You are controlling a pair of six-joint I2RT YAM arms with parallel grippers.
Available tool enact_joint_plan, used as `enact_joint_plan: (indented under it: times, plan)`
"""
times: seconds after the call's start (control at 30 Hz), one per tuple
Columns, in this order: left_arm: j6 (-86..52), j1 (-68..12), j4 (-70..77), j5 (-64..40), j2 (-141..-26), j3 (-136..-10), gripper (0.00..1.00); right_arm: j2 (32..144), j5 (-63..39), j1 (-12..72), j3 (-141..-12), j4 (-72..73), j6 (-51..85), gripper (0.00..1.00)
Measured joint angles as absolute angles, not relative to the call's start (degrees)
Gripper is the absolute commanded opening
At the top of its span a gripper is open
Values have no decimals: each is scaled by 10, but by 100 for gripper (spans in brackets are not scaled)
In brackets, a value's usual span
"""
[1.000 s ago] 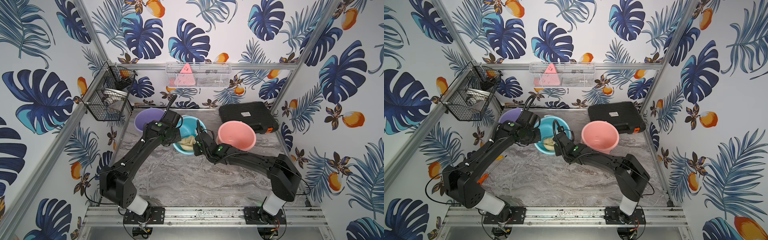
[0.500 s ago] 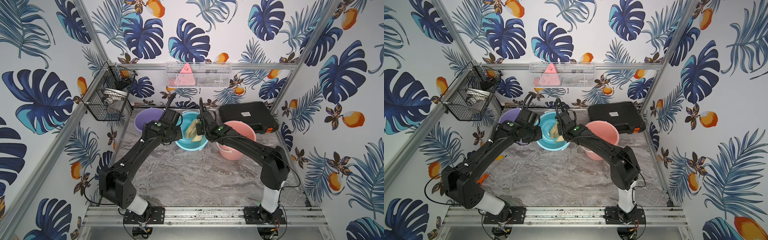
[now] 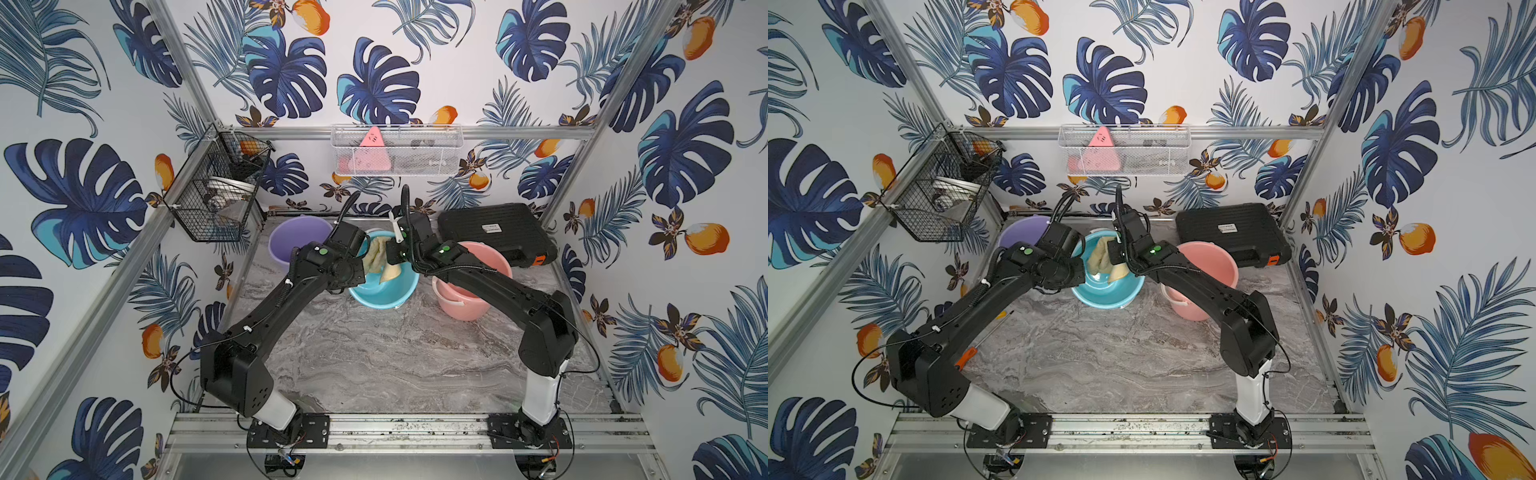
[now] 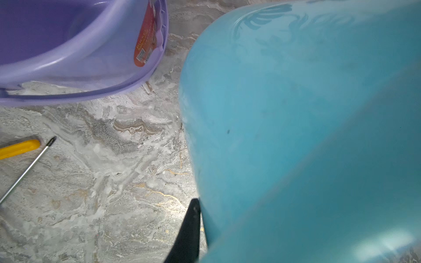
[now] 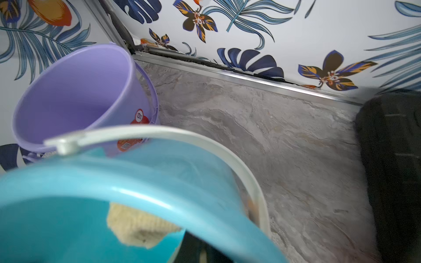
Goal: Wipe the inside of the bucket with a cloth
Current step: Wipe the dirt from the inside of the bucket.
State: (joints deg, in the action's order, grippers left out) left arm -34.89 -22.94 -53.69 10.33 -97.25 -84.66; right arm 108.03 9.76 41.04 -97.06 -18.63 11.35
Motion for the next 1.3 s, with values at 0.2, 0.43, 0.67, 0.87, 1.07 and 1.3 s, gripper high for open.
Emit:
enact_joint_plan:
  times: [0.2,0.43,0.67,0.87,1.07,1.3]
  plan:
    - [-361,-232,-519,124,-969,-860,0,1034,100,389,-926,-198,116,0]
    - [-365,-233,-507,127,-961,-863,0,1001,113,389,-915,-254,131,0]
    - [-359,-233,-525,131,-962,-878,0,980,58,389,-874,-285,167,0]
    - [-357,-233,-545,137,-962,-882,0,994,-58,392,-862,-309,203,0]
    - [-359,-233,-548,137,-965,-878,0,1001,-190,402,-858,-308,244,0]
    - [-361,-233,-532,137,-965,-870,0,1008,-268,404,-879,-292,288,0]
